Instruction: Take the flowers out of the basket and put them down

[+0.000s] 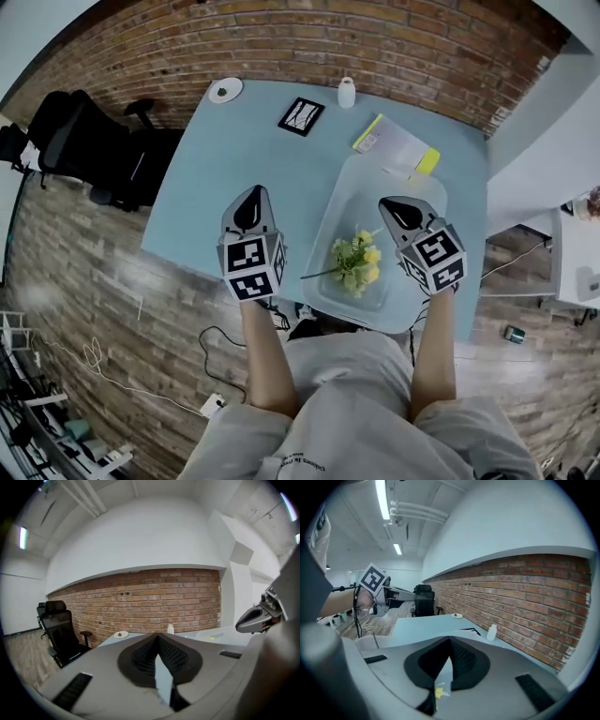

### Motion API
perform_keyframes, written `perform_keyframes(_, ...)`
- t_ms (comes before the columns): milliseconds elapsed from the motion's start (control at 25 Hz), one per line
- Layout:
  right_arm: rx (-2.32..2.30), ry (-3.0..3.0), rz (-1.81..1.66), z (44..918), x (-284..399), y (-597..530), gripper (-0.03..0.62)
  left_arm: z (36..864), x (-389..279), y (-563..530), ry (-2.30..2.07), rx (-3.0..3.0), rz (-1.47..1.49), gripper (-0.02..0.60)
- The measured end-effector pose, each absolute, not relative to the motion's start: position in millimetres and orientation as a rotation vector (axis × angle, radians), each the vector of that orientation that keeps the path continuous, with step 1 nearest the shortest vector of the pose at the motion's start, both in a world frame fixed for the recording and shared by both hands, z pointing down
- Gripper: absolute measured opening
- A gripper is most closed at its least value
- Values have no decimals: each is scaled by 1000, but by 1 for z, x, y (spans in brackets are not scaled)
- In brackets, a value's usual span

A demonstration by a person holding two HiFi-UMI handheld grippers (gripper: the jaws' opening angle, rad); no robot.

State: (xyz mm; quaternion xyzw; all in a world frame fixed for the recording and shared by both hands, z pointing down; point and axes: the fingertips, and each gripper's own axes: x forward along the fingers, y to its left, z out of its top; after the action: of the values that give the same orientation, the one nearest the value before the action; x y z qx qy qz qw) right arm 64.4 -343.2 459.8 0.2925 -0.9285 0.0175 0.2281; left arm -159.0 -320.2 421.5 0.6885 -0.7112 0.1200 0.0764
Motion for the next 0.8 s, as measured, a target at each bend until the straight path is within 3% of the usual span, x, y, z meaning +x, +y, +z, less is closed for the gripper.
perform_keyframes(440, 76, -2407, -209, 531, 9, -255, 14, 425, -174, -220, -2357, 1747, 264, 18)
perform_keyframes(800, -175, -2306, -323, 558, -4, -207, 48, 447, -167, -171, -2401, 1609, 256, 18)
